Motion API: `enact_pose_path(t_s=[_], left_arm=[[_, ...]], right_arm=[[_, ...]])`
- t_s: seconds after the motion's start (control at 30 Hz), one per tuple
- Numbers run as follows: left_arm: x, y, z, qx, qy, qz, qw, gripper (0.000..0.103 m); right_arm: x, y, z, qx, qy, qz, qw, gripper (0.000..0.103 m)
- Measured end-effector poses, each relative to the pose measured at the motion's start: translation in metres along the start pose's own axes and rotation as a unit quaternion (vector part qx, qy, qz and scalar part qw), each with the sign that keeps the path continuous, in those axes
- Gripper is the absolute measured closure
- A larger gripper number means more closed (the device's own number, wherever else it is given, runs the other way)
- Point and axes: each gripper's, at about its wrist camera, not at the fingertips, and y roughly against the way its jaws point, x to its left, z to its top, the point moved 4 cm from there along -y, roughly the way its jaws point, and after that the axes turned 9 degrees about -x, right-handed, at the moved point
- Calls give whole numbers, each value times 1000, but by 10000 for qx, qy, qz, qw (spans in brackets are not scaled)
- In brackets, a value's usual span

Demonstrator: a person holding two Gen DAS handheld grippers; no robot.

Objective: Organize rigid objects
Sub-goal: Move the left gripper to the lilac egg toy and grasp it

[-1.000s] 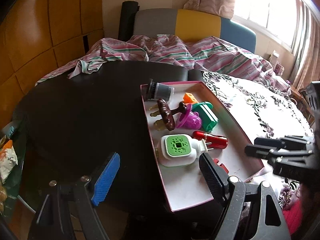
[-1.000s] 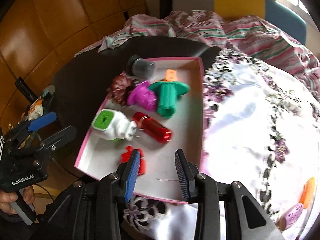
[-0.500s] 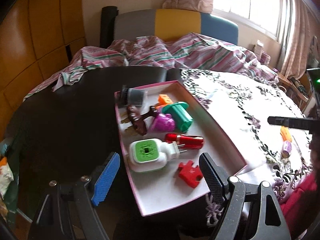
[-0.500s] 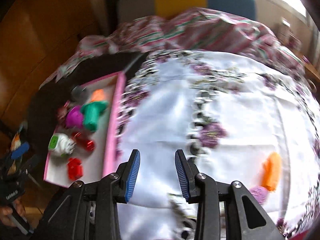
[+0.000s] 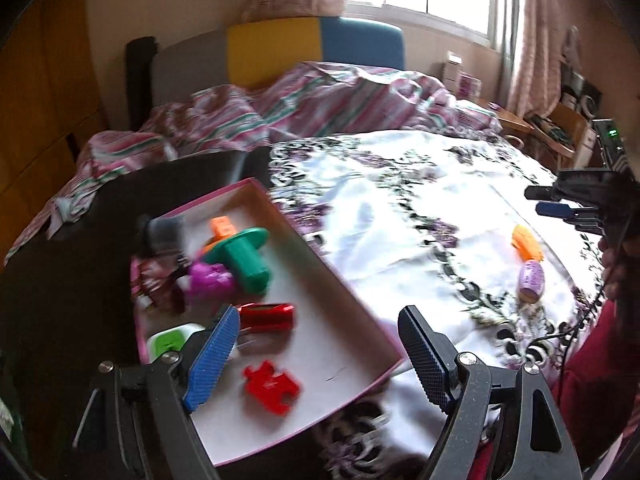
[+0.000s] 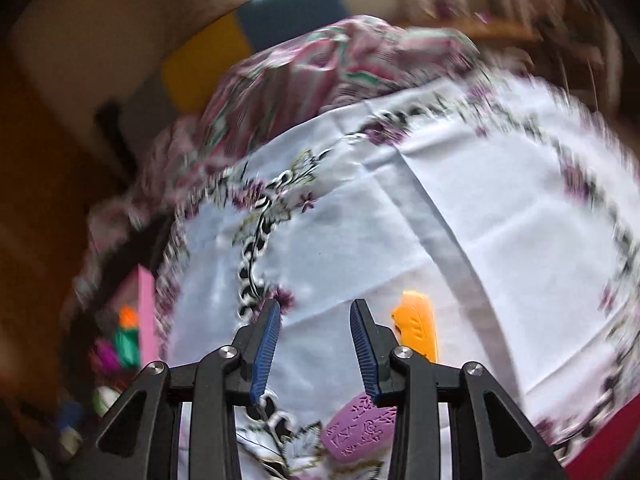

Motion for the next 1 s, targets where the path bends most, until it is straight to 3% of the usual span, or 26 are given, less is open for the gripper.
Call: enact_pose_path(t_s=[0.13, 0.53, 0.7, 0.83, 0.93, 1.0], left_arm=[[-24, -14, 5, 62, -198, -192, 9996, 21], [-97, -54, 12, 277, -756, -1041, 9913, 21], [-141, -71, 19, 406, -1046, -1788, 9775, 21], [-183, -83, 19, 521, -1365, -2466, 9580, 21], [-208, -91, 14, 665, -1534, -2755, 9467, 21], [-220, -100, 12, 747, -1590, -2810, 9435, 21]], right_arm=[[-23, 7, 7, -373, -808, 246, 9957, 67], [-28, 17, 11, -694, -1096, 525, 9902, 65], [-36, 22, 13, -827, -1392, 676, 9845, 64], [-39, 24, 14, -867, -1512, 754, 9818, 64], [-43, 25, 14, -916, -1600, 770, 9798, 64], [-46, 27, 14, -981, -1643, 688, 9791, 64]])
